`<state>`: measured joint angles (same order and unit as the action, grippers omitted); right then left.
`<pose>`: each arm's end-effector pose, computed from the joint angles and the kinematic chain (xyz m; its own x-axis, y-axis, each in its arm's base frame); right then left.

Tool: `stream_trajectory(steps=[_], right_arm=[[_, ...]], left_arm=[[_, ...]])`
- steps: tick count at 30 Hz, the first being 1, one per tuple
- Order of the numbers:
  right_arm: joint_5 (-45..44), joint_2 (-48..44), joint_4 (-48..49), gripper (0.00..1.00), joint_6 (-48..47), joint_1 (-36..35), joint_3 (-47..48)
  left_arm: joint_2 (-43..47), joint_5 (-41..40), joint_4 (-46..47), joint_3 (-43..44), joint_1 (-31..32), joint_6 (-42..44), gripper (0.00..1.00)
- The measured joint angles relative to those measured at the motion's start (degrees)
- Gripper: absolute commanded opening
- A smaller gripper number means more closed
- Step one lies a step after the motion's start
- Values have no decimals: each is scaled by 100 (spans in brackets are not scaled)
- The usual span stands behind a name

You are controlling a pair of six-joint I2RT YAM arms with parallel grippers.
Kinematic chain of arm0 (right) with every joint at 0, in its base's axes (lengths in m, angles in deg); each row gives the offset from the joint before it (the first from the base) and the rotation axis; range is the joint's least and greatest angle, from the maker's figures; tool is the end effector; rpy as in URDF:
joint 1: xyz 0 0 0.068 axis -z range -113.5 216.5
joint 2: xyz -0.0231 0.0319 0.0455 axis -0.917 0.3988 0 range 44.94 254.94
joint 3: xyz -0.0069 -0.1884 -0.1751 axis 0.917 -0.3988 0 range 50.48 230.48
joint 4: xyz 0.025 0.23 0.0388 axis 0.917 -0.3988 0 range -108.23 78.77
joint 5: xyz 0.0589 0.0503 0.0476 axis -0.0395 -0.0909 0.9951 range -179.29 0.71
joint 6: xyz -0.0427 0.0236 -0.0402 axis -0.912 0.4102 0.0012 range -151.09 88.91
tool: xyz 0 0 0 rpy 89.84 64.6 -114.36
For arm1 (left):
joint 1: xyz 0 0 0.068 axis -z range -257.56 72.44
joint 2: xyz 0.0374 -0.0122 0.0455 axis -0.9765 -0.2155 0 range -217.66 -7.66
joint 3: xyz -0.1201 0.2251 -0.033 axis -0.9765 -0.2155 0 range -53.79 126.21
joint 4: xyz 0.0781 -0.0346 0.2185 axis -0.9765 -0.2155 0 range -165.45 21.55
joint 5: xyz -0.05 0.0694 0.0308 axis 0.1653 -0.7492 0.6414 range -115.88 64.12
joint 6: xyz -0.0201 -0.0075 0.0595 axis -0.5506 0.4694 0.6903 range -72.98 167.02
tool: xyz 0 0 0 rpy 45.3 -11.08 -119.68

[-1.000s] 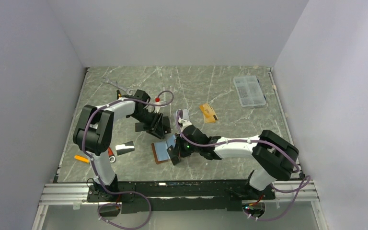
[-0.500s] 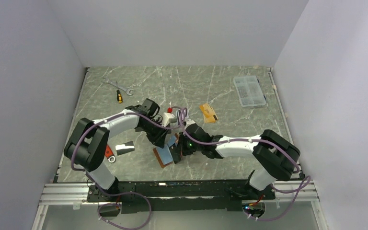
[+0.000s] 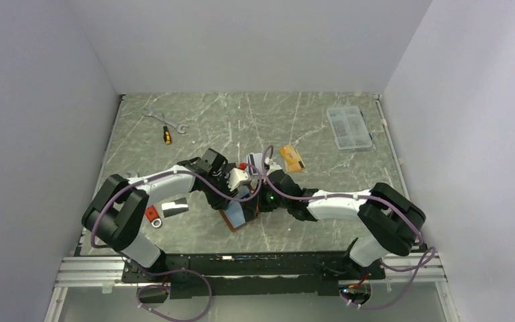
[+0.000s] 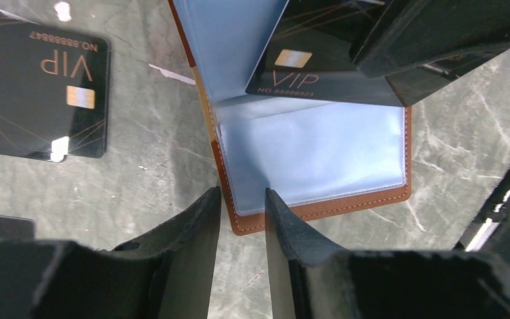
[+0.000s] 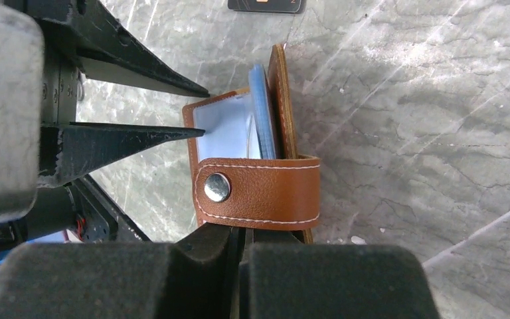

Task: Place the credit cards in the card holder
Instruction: Open the card holder at the center of the board, then insert the credit card into the card holder.

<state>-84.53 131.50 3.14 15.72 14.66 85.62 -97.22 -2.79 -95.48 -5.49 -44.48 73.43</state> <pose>0.1727 0.2262 0.1557 -0.8559 0.0868 -0.5098 -0.2928 0.7313 0.6160 0.2109 -0.1601 0.1537 -0.4200 0.7618 -0.4933 0.9047 0.3940 -0.1619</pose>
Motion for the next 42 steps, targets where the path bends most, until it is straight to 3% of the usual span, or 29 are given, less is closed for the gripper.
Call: stream_trajectory(steps=[22, 42], right_arm=[[-767, 96, 1464, 0, 232, -4, -686], [-549, 398, 2734, 0, 682, 11, -1360]], left_arm=[[426, -807, 793, -496, 570, 337, 35], [428, -855, 800, -496, 592, 337, 33]])
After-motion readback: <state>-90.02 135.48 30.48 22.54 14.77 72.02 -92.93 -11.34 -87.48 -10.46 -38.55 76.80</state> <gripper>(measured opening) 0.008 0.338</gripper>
